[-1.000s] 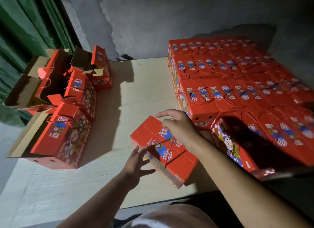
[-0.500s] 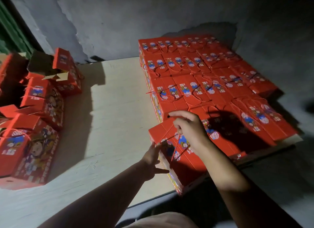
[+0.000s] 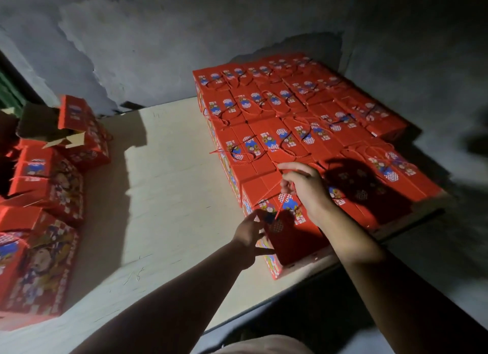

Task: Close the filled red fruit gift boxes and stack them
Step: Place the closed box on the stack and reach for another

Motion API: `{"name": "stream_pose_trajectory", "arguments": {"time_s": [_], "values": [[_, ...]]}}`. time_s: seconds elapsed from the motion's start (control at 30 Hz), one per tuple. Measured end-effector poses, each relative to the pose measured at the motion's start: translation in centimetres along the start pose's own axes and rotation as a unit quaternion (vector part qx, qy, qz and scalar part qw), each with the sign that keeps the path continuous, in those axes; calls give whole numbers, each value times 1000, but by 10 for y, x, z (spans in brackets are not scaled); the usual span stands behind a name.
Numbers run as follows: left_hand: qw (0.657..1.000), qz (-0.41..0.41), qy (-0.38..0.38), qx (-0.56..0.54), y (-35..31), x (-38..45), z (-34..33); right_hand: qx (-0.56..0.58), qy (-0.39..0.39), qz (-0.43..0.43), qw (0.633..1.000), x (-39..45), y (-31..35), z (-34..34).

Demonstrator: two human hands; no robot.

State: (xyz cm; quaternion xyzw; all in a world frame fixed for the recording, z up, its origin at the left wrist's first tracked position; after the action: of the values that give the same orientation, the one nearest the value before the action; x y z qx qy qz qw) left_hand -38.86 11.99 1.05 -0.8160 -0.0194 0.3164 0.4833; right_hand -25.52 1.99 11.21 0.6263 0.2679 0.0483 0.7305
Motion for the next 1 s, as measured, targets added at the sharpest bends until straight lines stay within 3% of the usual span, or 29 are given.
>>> {"name": "stream_pose_trajectory", "arguments": {"time_s": [0.17,0.37,0.5,0.6,0.67,0.87,1.0], "values": [[1000,2,-9,-11,2,1,7,-32,-6,-5,999,11,-7,-8],[999,-24,11,19,-14,1,24,-193,-20,3,981,26,-13,-16],[998,-55,0,22,-41,-1,49,-315,-53,-14,948,42,-22,-29],[996,-77,-42,30,-61,-3,86,-451,-99,-46,886,48,-30,-53],[989,-100,-89,62,-73,-9,121,-494,-108,-2,863,44,-32,-77],[924,-191,-211,253,-102,-58,259,-453,17,82,888,18,-49,-184],[854,-202,-310,367,-119,-106,346,-445,140,82,881,0,-72,-260]]}}
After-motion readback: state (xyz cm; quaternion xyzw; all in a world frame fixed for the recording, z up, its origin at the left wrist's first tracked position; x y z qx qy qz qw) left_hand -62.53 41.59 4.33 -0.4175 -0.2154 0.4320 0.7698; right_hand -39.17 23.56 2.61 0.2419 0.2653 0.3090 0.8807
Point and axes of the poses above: each hand's wrist, its own x-axis towards the middle knuckle, its own z-axis out of the back of the hand, y = z × x, the point moved 2 cm from there along x, towards the middle knuckle, and after that the axes turned 10 degrees about -z, right-handed, at the moved point
